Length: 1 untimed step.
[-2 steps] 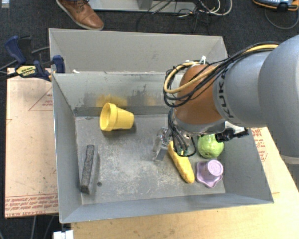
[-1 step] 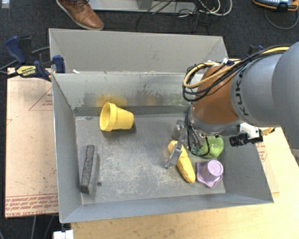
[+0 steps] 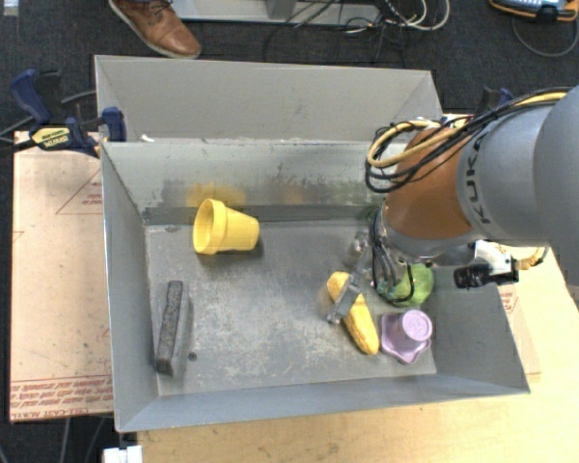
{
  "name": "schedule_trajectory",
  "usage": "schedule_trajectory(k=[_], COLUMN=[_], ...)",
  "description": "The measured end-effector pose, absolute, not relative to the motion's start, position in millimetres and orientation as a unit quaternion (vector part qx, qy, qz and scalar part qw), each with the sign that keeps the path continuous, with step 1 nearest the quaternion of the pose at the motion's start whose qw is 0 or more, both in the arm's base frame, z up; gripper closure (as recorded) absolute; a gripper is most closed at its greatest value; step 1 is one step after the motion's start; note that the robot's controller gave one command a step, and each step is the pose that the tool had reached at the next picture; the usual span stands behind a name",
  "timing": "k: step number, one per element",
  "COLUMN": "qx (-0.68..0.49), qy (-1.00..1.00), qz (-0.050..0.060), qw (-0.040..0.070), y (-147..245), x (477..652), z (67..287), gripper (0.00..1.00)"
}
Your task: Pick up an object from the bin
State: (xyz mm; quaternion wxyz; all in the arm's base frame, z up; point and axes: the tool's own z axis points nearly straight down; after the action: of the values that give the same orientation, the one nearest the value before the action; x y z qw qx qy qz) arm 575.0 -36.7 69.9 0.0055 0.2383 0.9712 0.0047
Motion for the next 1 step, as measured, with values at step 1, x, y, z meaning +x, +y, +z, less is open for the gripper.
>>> schedule_trajectory(k=[1], qx=[-0.011], qy=[1.000], qz=[0.004], qw=[0.008], y=[-93.1], x=[579.5], z=[70.7], gripper=[1.00])
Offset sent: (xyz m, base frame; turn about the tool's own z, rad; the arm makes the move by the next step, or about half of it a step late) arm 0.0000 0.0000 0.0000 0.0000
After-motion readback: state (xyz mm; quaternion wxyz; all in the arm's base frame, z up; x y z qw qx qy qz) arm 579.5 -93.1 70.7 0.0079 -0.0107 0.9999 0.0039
